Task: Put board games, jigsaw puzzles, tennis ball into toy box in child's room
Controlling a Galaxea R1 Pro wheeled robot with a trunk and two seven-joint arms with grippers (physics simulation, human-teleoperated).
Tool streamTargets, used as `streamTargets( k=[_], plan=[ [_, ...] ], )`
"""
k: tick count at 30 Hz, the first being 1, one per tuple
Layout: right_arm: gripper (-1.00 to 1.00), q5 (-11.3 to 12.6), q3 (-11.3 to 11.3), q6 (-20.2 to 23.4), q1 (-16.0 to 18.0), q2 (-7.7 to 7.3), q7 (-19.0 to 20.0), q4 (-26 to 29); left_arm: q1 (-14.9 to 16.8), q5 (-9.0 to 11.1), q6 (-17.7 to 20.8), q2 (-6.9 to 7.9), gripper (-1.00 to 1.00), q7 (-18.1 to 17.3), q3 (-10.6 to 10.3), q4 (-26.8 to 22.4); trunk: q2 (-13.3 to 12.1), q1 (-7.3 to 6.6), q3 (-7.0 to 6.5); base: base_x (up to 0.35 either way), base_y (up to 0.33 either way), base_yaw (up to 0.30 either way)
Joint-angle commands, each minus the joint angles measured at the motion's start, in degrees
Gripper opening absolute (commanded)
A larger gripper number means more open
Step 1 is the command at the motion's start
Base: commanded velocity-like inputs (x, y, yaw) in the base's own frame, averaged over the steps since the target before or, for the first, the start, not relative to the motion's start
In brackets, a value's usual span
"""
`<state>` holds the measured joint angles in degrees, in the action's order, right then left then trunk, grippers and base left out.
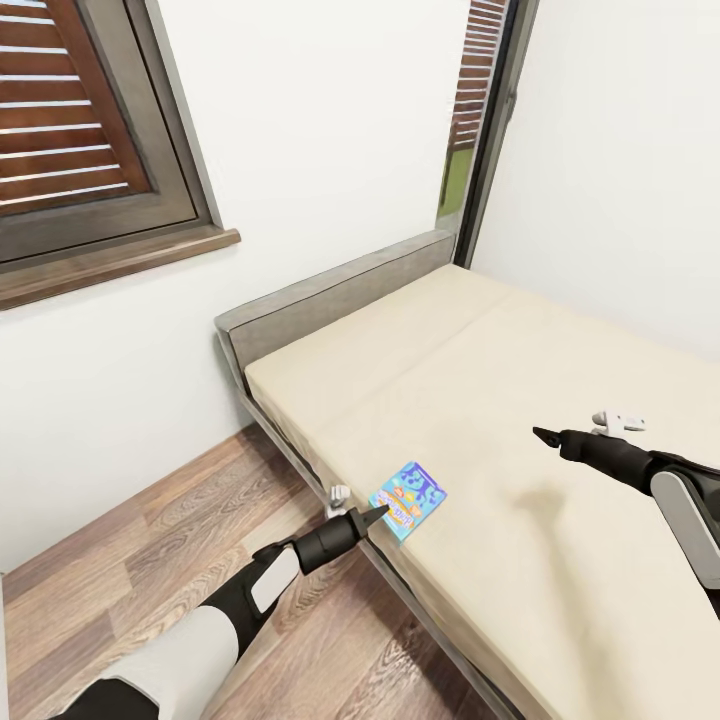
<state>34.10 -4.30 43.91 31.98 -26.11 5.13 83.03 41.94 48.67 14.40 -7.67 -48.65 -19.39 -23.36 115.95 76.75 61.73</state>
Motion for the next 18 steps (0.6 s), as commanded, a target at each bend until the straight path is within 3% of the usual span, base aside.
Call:
streamTargets(
  k=[1, 18],
  plan=[
    [1.00, -0.29, -0.09, 0.30, 0.04, 0.00, 0.41, 0.03, 0.04, 0.59, 0.54, 0.02, -1.00, -0.09, -0.21, 0.02, 0.02, -0.01, 0.04, 0.000, 0.000, 0.000],
    [1.00, -0.30, -0.09, 0.33, 0.03, 0.00, 0.41, 0.03, -0.25, 0.64, 0.75, -0.06, -1.00, -0.09, -0.21, -2.45, 0.02, -0.01, 0.04, 0.000, 0.000, 0.000]
  ],
)
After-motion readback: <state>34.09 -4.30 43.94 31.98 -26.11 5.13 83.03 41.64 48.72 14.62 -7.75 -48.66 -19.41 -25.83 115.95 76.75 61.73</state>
